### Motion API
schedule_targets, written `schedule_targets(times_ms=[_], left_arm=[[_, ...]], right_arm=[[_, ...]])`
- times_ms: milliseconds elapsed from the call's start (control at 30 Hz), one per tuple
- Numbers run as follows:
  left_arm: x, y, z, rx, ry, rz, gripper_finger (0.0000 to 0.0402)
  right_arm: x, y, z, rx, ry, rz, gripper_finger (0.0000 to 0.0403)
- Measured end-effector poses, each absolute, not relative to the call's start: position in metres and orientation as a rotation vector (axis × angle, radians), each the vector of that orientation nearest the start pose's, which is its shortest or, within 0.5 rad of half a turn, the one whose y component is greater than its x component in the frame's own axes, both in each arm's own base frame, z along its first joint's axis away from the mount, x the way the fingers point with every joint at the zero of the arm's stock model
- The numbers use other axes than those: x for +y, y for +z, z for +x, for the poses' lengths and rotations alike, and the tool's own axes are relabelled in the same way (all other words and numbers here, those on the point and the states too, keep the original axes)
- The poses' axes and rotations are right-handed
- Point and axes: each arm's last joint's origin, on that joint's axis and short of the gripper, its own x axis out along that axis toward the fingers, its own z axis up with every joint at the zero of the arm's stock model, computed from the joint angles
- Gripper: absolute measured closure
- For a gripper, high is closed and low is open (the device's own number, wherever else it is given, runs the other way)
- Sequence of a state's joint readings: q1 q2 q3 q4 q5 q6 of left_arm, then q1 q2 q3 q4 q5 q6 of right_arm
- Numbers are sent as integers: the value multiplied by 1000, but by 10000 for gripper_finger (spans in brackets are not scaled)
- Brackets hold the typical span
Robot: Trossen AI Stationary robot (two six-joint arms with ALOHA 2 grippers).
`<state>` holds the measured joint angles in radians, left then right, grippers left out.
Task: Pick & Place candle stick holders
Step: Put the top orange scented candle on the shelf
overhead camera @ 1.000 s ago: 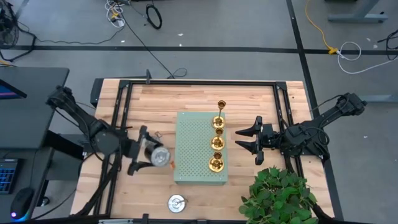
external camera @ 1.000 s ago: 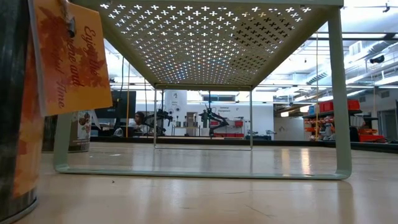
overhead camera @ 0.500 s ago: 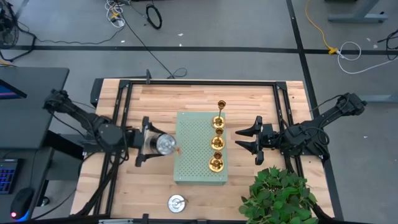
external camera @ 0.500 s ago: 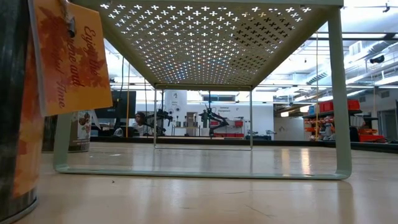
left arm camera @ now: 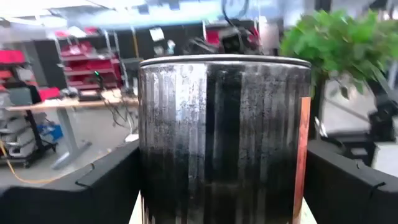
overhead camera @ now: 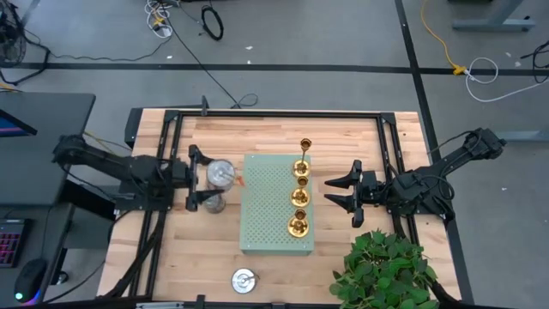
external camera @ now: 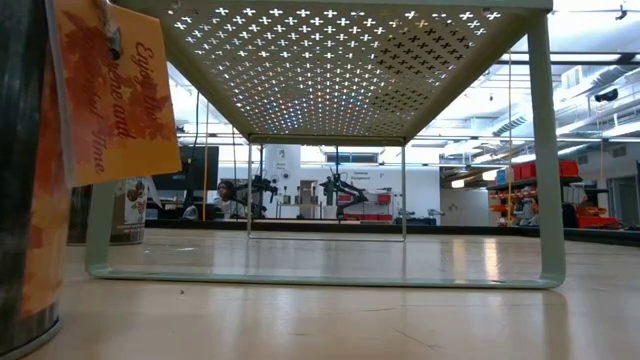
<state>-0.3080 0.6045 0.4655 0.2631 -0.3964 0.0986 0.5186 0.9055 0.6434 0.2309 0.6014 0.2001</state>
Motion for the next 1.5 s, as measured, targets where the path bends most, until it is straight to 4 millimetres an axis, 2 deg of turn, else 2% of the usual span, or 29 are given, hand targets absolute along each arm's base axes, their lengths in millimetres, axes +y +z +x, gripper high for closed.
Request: schedule_targets(times_ms=[200, 300, 900, 1100, 1400, 1500], left_arm=[[-18, 255, 151, -171, 154, 39, 32], [-10, 244, 157, -205, 156, 14, 32], [32, 210, 206, -240, 122, -74, 29], [38, 196, 216, -239, 110, -103, 29], [44, 191, 245, -198, 107, -103, 28], [44, 186, 250, -172, 96, -106, 28]], right_arm=[[85, 303, 183, 18, -86, 183, 218], [85, 303, 182, 18, -85, 183, 218], [85, 303, 183, 18, -85, 183, 218], [85, 303, 183, 19, -85, 183, 218], [85, 303, 183, 19, -85, 183, 218], [85, 303, 183, 18, -85, 183, 218]])
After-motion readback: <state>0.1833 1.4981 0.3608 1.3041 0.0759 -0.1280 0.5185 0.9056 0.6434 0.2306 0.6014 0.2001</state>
